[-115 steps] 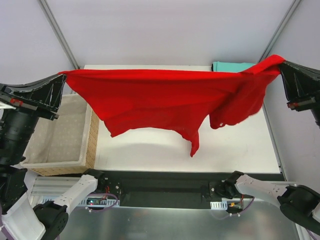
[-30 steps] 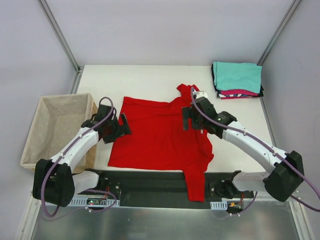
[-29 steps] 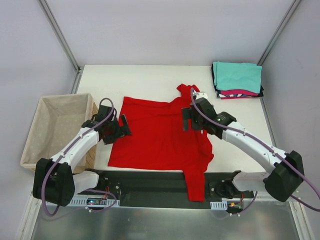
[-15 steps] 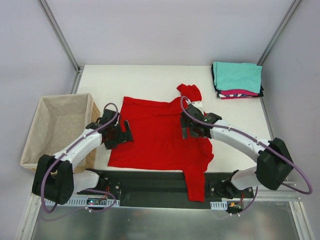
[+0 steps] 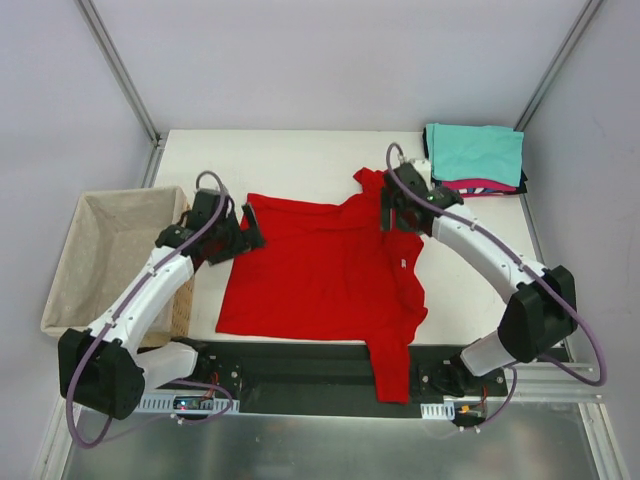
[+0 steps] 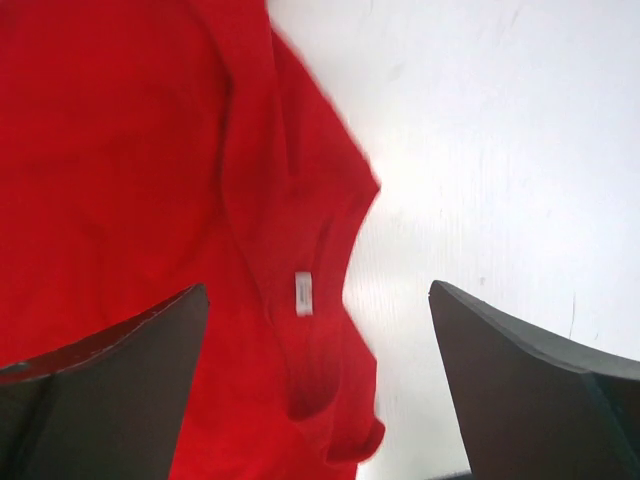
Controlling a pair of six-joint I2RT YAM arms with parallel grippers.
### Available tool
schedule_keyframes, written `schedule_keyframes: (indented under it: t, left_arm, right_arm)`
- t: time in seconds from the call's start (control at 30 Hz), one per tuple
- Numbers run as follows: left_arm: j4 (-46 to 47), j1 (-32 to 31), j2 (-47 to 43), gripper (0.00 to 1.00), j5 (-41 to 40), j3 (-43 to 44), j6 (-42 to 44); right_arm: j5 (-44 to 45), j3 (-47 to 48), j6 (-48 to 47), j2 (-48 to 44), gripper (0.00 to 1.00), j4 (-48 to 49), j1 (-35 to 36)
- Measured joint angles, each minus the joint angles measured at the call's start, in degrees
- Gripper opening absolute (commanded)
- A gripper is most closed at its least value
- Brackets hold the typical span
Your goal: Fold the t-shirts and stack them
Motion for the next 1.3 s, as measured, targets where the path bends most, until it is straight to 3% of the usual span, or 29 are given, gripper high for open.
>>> schedule_keyframes:
  t: [0.1, 0.27, 0.5, 0.7, 1.3]
  left_arm:
    - [-0.6, 0.0, 1.5, 0.99, -2.4, 10.0, 1.9]
    - [-0.1, 2.0, 12.7, 0.99, -4.0, 24.9, 4.3]
    - [-1.2, 6.3, 36.9, 0.99, -3.4, 33.9, 6.1]
    - [-4.0, 6.8, 48.8, 0.99, -3.0, 36.3, 6.0]
    - [-3.9, 6.9, 51.8, 0.98, -0.4, 49.6, 5.7]
  right_arm:
    - [-0.7, 9.6, -2.4, 1.6, 0.97, -0.5, -2.9]
    - [-4.0, 20.8, -5.4, 6.0, 0.97, 2.6, -5.9]
    - [-10.6, 19.9, -6.3, 6.1, 0.97, 4.0, -9.1]
    - [-12.8, 15.9, -7.1, 3.7, 0.97, 4.7, -11.2]
    - [-16.1, 14.1, -7.0, 0.8, 0.97, 7.5, -13.3]
